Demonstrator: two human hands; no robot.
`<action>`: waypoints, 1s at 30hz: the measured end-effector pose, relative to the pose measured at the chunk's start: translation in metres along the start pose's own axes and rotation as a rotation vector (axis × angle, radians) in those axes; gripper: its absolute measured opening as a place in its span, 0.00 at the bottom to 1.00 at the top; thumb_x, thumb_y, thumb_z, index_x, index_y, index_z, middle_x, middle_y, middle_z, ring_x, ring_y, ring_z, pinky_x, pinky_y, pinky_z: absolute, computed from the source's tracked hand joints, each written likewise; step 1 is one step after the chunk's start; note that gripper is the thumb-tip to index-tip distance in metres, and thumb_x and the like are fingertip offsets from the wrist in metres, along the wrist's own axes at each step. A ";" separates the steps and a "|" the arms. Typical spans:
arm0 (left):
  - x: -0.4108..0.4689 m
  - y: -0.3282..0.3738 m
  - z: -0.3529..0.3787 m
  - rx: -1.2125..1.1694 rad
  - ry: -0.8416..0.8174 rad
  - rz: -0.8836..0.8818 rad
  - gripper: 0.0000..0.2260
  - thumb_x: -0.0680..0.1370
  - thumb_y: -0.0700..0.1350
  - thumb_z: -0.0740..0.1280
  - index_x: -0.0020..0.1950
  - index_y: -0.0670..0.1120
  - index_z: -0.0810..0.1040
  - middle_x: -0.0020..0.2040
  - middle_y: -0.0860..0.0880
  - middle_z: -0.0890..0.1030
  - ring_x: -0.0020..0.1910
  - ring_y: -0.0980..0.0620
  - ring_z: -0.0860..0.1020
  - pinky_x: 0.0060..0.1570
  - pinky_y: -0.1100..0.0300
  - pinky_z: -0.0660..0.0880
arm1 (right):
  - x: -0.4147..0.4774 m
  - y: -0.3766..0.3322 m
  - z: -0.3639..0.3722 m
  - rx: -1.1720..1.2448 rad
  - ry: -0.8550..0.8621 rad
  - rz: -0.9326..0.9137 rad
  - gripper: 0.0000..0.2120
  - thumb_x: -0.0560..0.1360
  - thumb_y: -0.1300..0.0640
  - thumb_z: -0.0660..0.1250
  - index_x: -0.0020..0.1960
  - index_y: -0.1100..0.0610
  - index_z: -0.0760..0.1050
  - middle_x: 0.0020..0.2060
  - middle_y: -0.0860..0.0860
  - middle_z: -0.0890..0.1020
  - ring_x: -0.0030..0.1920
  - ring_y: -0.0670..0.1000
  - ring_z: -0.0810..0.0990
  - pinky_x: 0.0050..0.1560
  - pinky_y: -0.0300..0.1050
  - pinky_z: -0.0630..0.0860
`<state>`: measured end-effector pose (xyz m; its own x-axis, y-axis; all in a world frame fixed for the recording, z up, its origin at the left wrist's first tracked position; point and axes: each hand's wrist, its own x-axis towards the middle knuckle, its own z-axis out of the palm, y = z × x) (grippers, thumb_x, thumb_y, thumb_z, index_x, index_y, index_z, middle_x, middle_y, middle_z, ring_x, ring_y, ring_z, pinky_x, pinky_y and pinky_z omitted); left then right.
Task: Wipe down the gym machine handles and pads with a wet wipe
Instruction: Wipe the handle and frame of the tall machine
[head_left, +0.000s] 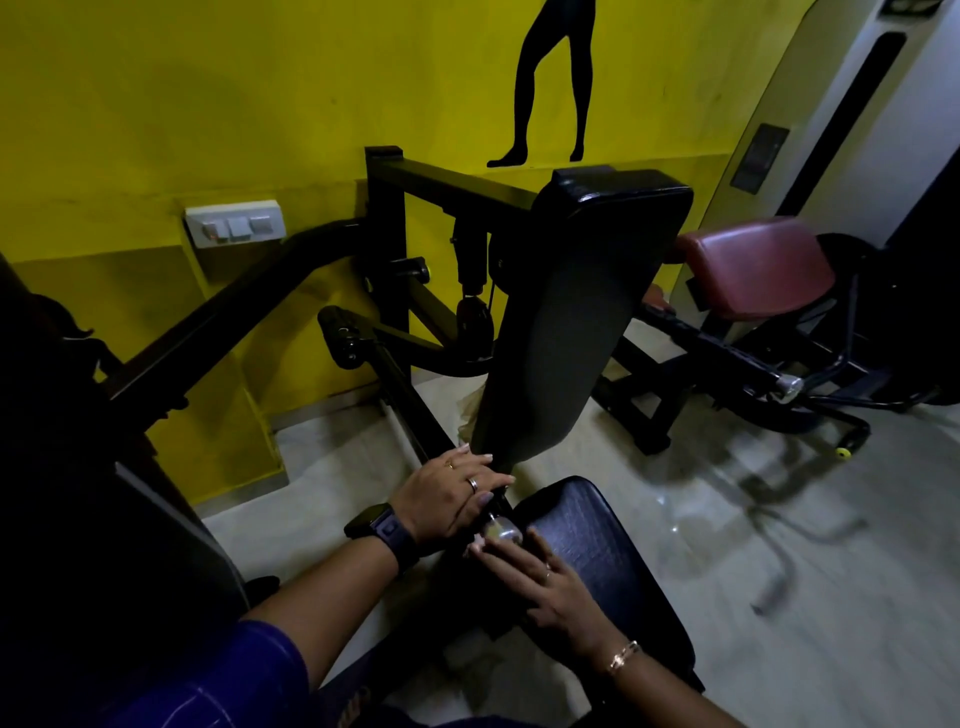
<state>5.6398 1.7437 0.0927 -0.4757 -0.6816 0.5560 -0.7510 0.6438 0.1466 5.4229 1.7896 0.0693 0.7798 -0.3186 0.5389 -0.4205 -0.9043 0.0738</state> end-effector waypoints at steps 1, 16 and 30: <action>0.000 0.000 0.000 -0.005 0.008 0.004 0.27 0.85 0.53 0.43 0.60 0.45 0.82 0.54 0.47 0.84 0.57 0.47 0.81 0.66 0.57 0.63 | -0.001 -0.001 0.002 0.040 0.024 0.037 0.24 0.83 0.56 0.50 0.79 0.54 0.52 0.77 0.47 0.58 0.75 0.49 0.62 0.76 0.50 0.52; 0.001 0.004 -0.002 -0.029 0.035 -0.012 0.27 0.85 0.52 0.44 0.61 0.43 0.81 0.55 0.46 0.84 0.58 0.45 0.80 0.66 0.55 0.63 | -0.009 -0.015 0.017 -0.098 0.079 0.218 0.26 0.83 0.55 0.52 0.79 0.49 0.49 0.78 0.48 0.51 0.77 0.52 0.53 0.76 0.55 0.50; 0.000 0.006 -0.005 -0.041 -0.024 -0.035 0.28 0.85 0.53 0.43 0.62 0.43 0.80 0.56 0.45 0.83 0.60 0.44 0.80 0.67 0.55 0.61 | -0.027 -0.025 0.043 -0.194 -0.017 0.295 0.45 0.71 0.42 0.61 0.79 0.55 0.41 0.78 0.55 0.44 0.78 0.55 0.44 0.75 0.57 0.44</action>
<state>5.6376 1.7493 0.0973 -0.4607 -0.7116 0.5304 -0.7483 0.6328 0.1991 5.4324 1.8089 0.0164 0.6183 -0.5646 0.5467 -0.7079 -0.7022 0.0754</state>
